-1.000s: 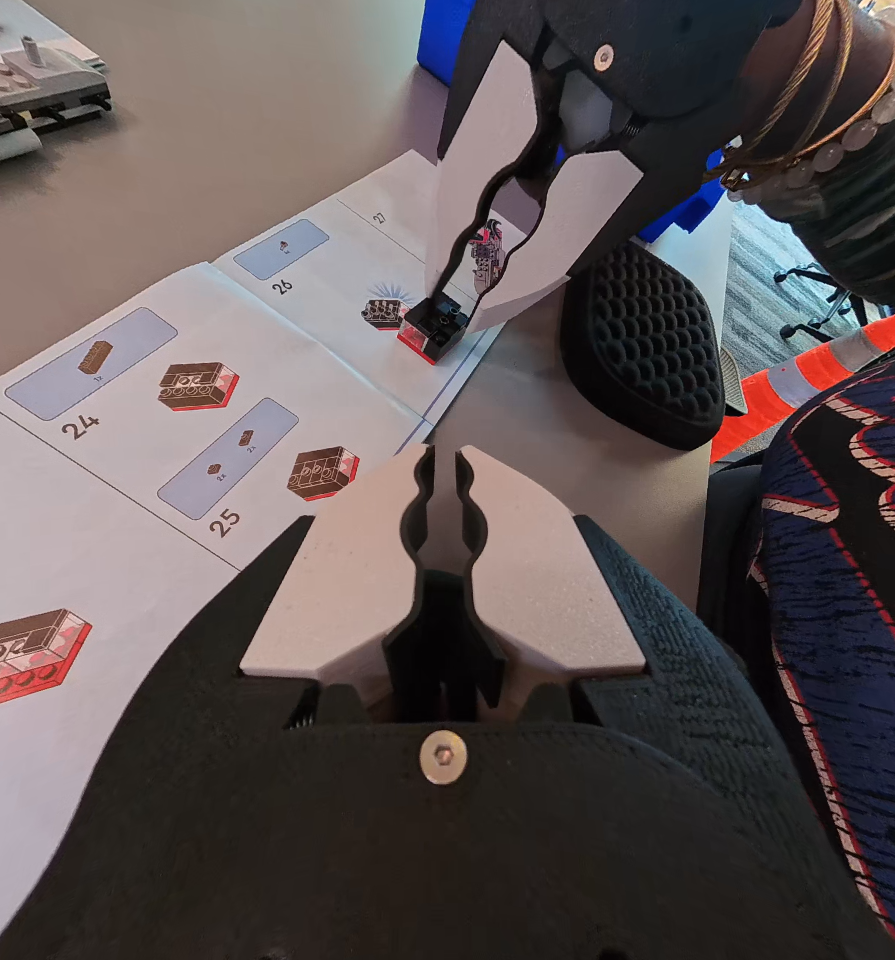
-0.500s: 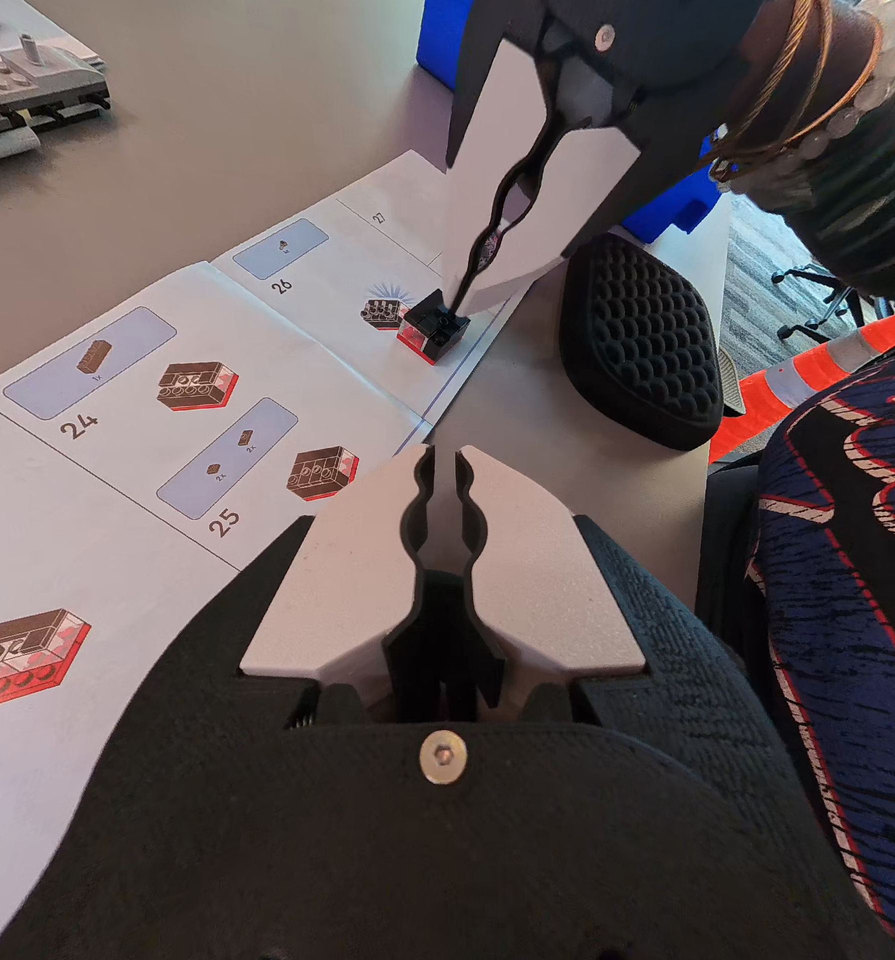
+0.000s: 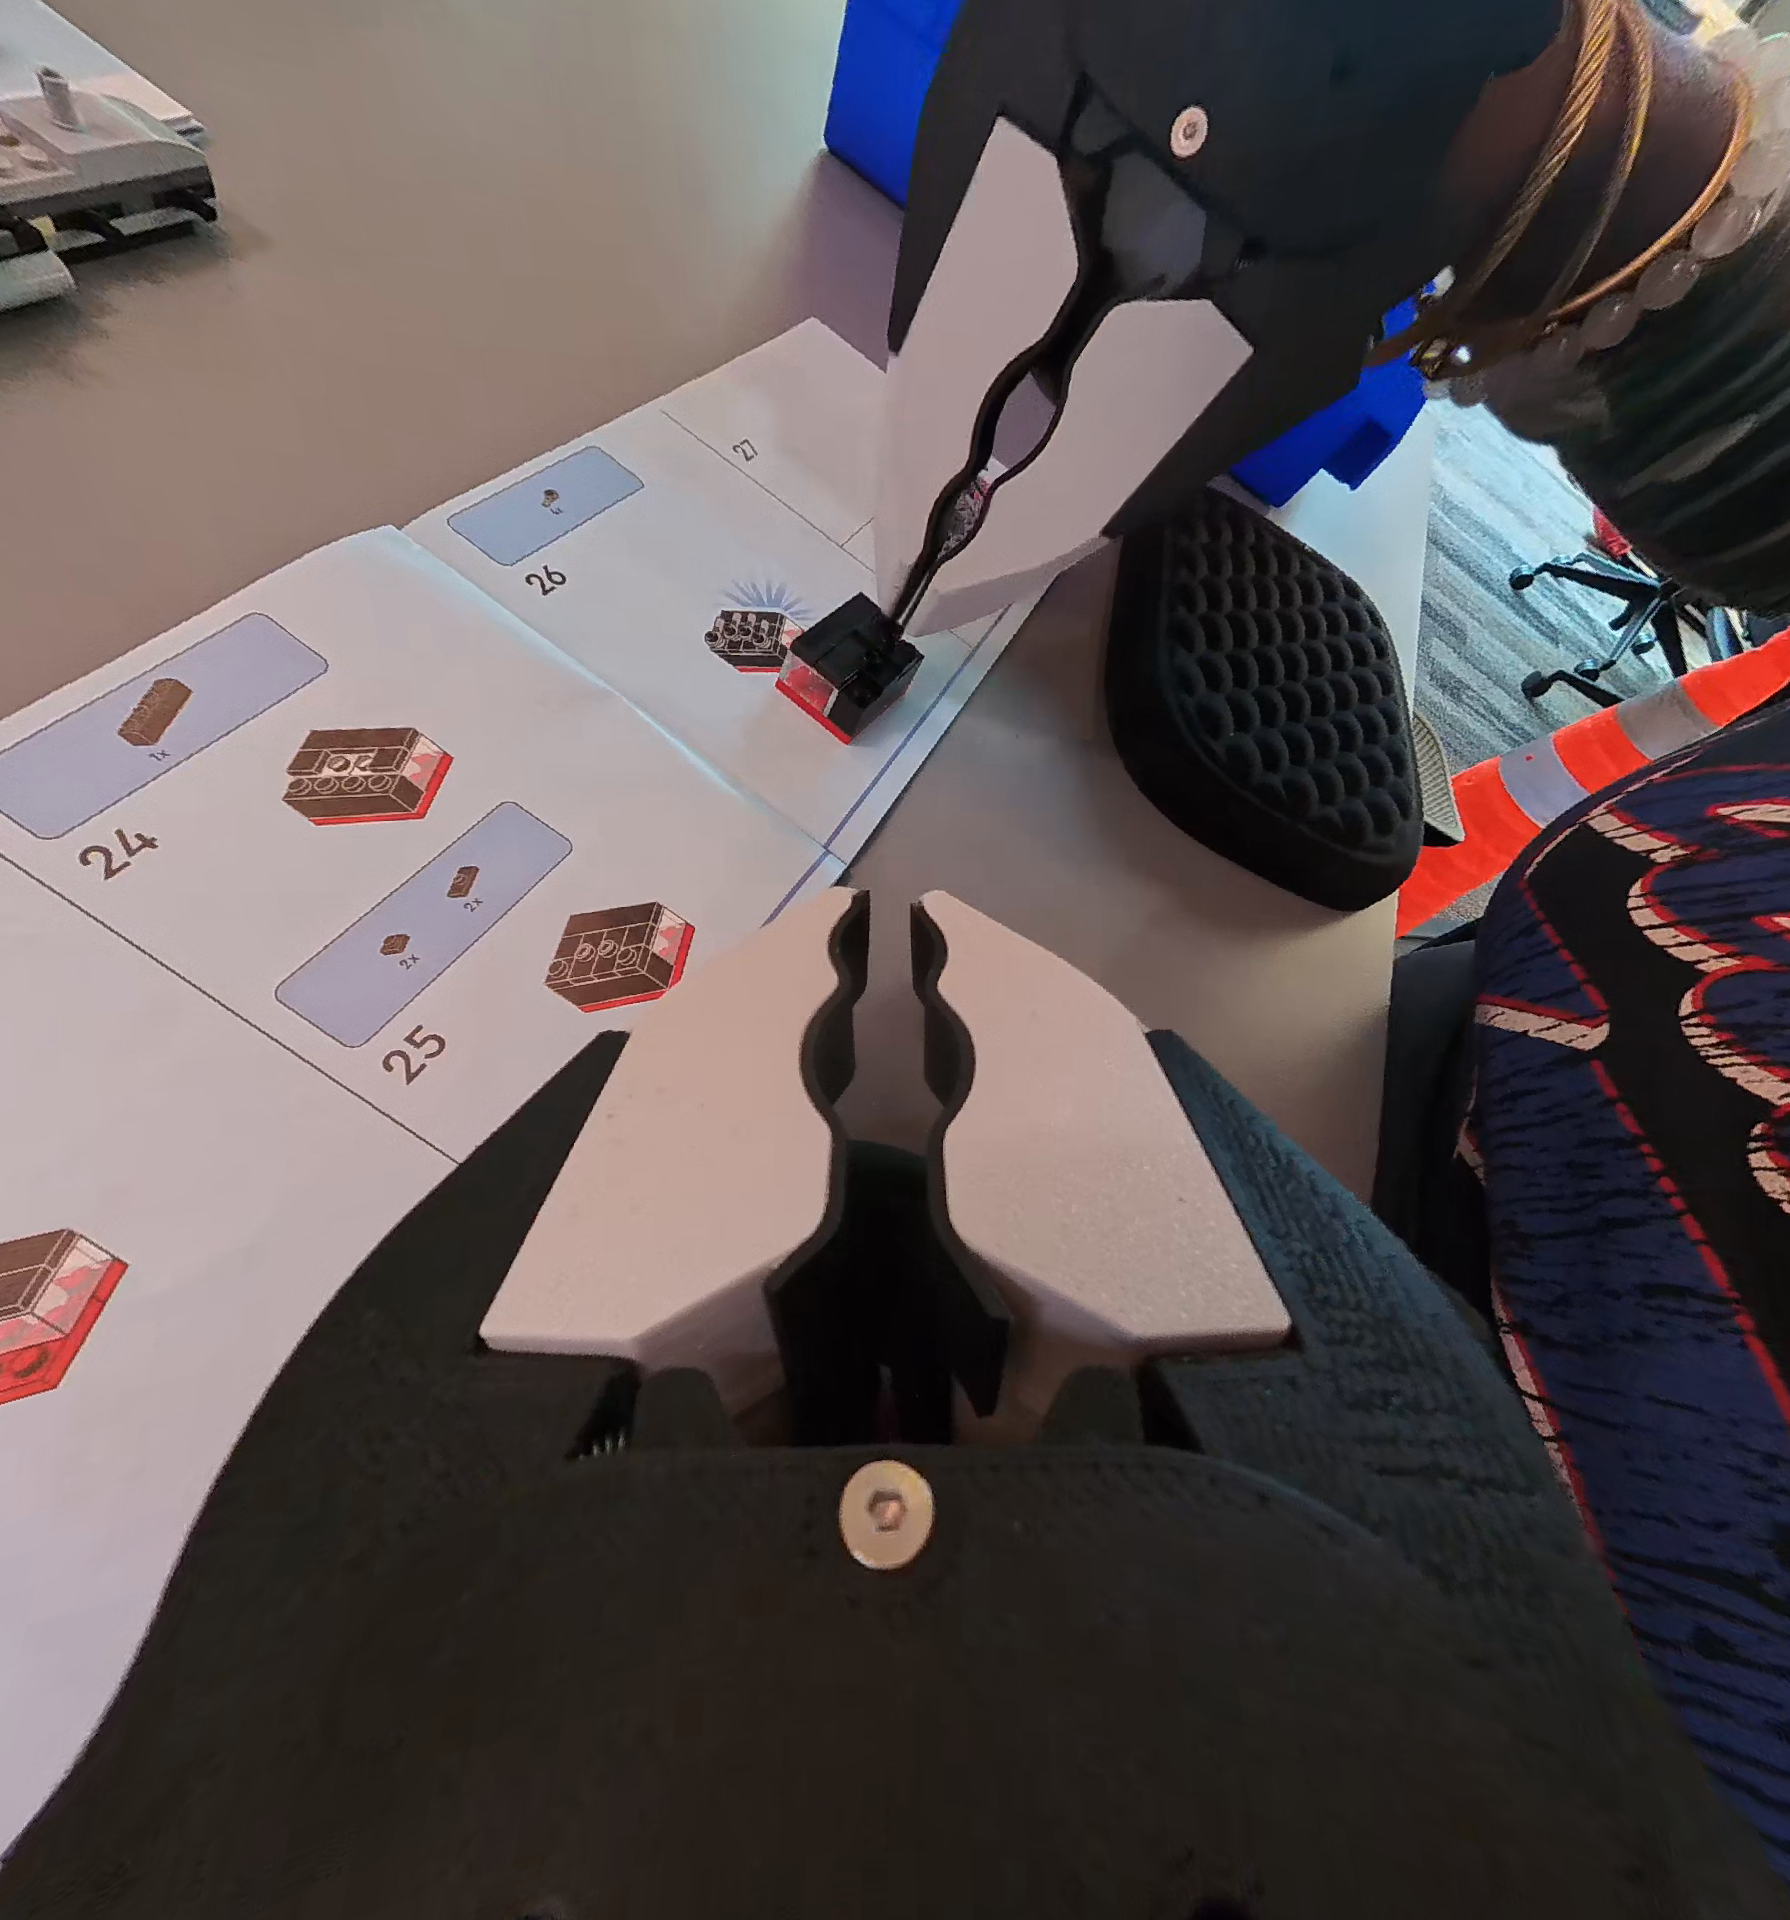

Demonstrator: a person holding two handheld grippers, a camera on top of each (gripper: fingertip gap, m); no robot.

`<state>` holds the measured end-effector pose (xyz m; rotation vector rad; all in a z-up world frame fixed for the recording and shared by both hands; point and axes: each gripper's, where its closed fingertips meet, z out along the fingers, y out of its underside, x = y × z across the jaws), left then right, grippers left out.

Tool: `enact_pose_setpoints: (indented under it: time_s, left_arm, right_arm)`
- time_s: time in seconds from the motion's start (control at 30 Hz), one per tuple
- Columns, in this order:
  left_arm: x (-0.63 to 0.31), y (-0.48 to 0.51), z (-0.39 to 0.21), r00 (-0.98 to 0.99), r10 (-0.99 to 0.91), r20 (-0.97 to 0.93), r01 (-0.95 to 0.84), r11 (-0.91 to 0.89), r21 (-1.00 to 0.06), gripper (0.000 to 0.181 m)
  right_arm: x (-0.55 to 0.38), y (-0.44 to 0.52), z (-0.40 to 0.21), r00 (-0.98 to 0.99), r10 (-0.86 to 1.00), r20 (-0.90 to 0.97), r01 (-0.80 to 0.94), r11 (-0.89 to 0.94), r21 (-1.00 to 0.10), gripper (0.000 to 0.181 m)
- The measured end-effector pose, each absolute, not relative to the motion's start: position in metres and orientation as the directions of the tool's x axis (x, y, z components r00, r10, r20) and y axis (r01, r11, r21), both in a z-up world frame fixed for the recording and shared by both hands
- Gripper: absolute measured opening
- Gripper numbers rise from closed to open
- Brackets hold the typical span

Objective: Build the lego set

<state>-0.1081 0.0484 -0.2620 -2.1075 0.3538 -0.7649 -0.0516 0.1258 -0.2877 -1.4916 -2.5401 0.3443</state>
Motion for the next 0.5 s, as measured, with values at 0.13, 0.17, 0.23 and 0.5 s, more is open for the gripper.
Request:
enact_pose_setpoints:
  time_s: [0.13,0.17,0.23,0.5]
  left_arm:
    - [-0.108,0.048,-0.262,0.771,-0.496,0.399,0.025,-0.603,-0.798,0.007]
    - [-0.108,0.048,-0.261,0.771,-0.496,0.399,0.026,-0.602,-0.798,0.007]
    - [-0.108,0.048,-0.261,0.771,-0.496,0.400,0.027,-0.601,-0.799,0.007]
    - [-0.108,0.048,-0.262,0.770,-0.496,0.401,0.027,-0.603,-0.797,0.007]
  right_arm:
    - [-0.059,0.122,-0.281,-0.495,0.868,0.035,0.814,0.478,-0.329,0.003]
    - [-0.061,0.120,-0.280,-0.498,0.867,0.029,0.809,0.476,-0.345,0.003]
    - [-0.062,0.117,-0.282,-0.501,0.865,0.015,0.810,0.475,-0.345,0.004]
    - [-0.063,0.118,-0.286,-0.515,0.856,0.044,0.810,0.503,-0.300,0.004]
